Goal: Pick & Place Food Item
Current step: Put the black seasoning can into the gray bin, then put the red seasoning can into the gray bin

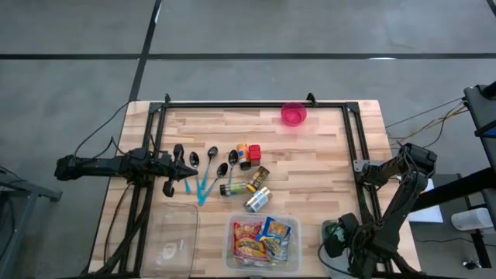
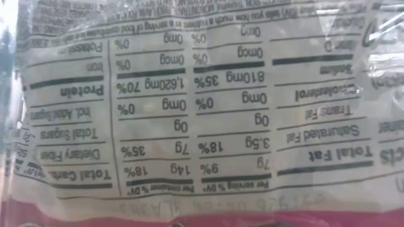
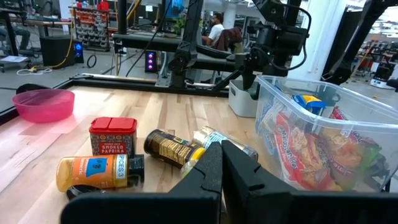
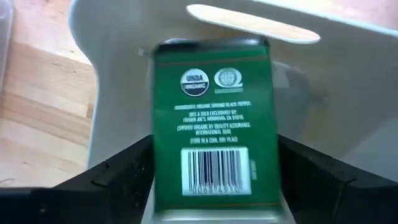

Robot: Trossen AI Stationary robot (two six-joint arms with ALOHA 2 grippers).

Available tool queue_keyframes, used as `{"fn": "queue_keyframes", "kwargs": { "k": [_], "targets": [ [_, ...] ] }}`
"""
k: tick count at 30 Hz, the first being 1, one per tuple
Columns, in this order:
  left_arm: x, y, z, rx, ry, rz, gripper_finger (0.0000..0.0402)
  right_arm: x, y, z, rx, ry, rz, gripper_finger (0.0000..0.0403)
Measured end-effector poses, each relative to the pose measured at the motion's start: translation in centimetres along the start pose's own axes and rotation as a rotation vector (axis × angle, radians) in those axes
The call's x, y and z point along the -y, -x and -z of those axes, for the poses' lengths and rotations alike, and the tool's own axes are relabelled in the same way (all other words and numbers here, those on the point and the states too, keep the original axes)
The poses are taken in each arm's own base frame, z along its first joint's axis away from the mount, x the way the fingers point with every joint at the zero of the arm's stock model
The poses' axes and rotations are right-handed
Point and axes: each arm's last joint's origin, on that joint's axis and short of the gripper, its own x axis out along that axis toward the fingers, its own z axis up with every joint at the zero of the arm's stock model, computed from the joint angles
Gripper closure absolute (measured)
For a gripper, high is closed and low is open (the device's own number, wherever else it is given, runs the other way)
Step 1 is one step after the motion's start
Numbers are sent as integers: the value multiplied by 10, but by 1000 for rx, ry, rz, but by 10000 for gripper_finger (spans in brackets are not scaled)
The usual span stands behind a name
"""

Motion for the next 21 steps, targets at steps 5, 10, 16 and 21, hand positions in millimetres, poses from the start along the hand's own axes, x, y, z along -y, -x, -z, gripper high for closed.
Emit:
{"fn": "queue_keyframes", "kwargs": {
  "k": [5,10,16,21],
  "targets": [
    [0,0,0,0,0,0,401,0,1,0,-1,0,-1,98],
    [0,0,0,0,0,0,401,0,3,-1,-6,-1,-8,97],
    [0,0,0,-1,0,0,401,1,18,-8,-27,-7,-79,97],
    [0,0,0,0,0,0,401,3,34,-17,-42,1,-153,97]
  ]
}}
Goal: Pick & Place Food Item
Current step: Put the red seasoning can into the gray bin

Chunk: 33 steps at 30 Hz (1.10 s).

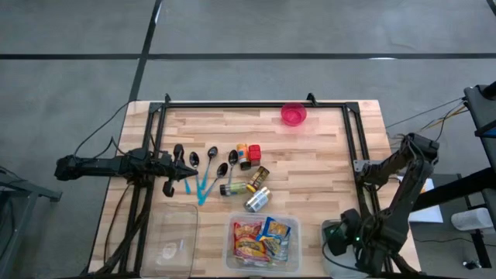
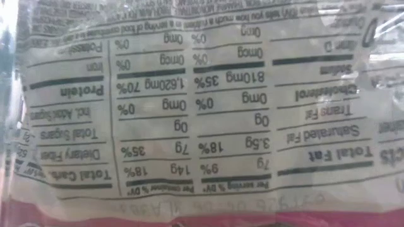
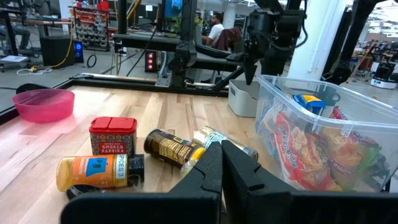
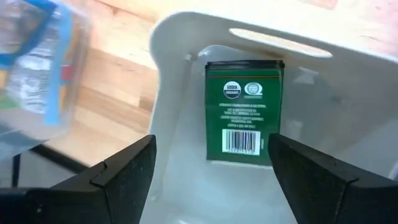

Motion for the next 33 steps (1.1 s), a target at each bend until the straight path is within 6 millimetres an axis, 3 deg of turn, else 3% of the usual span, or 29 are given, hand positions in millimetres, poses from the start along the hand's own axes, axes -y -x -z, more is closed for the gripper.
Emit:
{"fn": "queue_keyframes", "kwargs": {
  "k": [16,29,33],
  "targets": [
    [0,0,0,-1,0,0,401,1,51,-53,248,139,-309,96],
    [0,0,0,-1,0,0,401,-26,61,-119,440,295,-288,96],
    [0,0,0,-1,0,0,401,-38,66,-144,499,333,-309,75]
  ]
}}
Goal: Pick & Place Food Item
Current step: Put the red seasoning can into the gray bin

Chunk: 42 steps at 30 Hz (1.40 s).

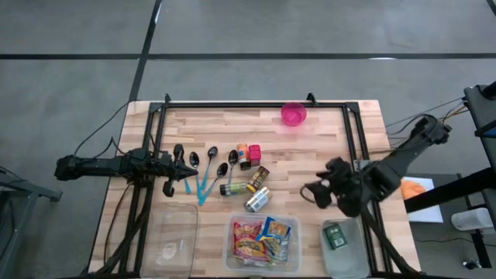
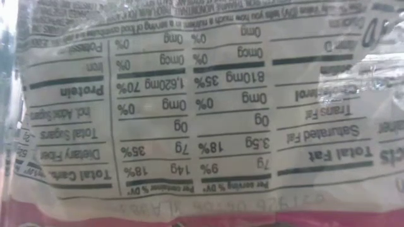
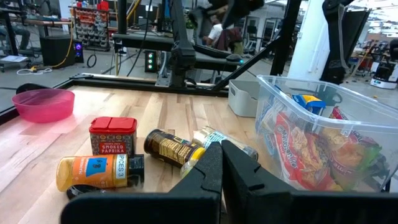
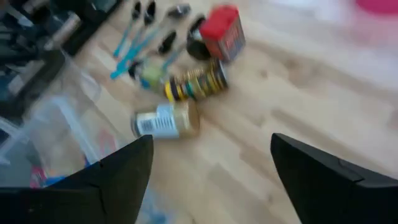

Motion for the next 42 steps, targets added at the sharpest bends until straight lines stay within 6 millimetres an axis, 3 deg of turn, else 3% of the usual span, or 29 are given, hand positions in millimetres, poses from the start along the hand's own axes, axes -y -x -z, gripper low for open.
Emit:
{"fn": "queue_keyframes", "kwargs": {
  "k": [6,16,27,42],
  "targets": [
    [0,0,0,0,0,0,401,0,-24,-36,43,-16,19,19],
    [0,0,0,0,0,0,401,2,-88,-82,-21,-56,18,14],
    [0,0,0,1,0,0,401,8,-168,-97,-129,-110,28,13],
    [0,0,0,0,0,0,401,-14,-233,-130,-198,-40,146,13]
  ]
}}
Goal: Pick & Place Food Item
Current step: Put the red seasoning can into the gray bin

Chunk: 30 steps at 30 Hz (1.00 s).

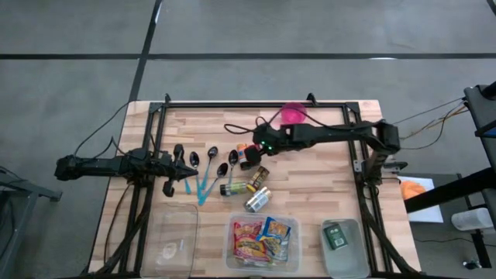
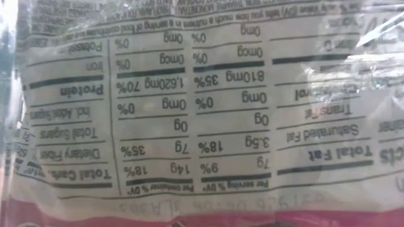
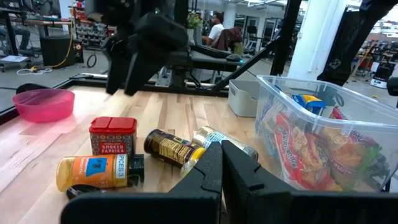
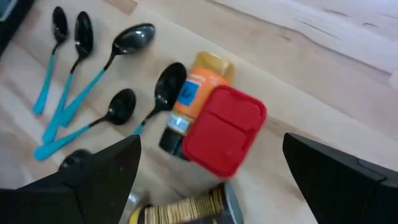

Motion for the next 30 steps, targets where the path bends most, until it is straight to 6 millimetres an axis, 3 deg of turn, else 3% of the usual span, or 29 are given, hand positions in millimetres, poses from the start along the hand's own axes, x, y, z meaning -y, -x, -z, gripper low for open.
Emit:
{"fn": "queue_keyframes", "kwargs": {
  "k": [12,23,30],
  "targets": [
    [0,0,0,0,0,0,401,3,-26,-7,-29,-42,52,13],
    [0,0,0,0,0,0,401,9,-58,1,-116,-46,83,14],
    [0,0,0,0,0,0,401,11,-62,3,-139,-46,95,14]
  ]
}}
